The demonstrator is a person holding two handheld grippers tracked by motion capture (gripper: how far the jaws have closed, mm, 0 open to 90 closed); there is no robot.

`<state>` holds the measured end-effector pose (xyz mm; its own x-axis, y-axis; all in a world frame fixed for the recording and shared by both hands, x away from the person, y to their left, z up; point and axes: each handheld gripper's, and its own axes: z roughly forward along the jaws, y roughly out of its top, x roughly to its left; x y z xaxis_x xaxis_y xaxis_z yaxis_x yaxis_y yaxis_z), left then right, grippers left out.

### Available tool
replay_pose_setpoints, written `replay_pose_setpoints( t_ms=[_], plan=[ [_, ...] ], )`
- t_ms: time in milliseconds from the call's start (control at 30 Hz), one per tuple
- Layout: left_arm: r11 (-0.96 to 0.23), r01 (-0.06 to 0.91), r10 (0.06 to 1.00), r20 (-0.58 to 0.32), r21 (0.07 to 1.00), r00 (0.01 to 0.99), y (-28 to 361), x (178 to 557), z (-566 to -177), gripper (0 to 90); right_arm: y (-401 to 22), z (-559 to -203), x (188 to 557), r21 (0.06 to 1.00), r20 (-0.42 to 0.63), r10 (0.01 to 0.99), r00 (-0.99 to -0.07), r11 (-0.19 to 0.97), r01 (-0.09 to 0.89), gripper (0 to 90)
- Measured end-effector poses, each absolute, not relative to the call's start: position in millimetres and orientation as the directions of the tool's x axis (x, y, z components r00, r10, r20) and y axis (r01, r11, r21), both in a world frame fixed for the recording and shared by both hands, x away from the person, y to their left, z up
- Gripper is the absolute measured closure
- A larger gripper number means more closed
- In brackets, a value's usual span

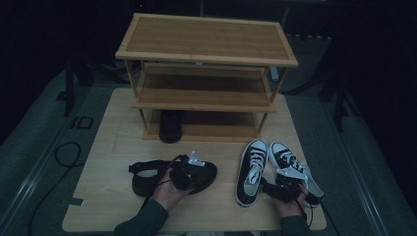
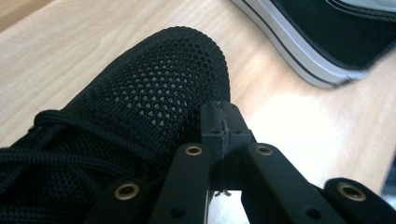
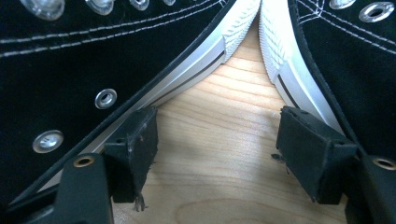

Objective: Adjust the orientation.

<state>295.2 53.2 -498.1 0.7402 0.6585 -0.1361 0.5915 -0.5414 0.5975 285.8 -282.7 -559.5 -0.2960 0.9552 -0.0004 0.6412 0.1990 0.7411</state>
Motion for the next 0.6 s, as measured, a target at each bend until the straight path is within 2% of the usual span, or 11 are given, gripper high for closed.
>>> replay_pose_setpoints(
  t_ms=[400, 600],
  plan=[
    [-0.464, 0.631, 0.727, -0.140, 0.622, 0.672, 52.6, 322.4, -499.7, 90.0, -282.6, -559.5, 285.8, 0.742, 0.002, 0.956, -0.294, 0.196, 0.641, 28.9],
    [-0.433, 0.633, 0.727, -0.167, 0.642, 0.666, 58.2, 324.2, -493.6, 90.0, -282.7, -559.5, 285.8, 0.741, 0.001, 0.955, -0.296, 0.198, 0.641, 28.9]
  ],
)
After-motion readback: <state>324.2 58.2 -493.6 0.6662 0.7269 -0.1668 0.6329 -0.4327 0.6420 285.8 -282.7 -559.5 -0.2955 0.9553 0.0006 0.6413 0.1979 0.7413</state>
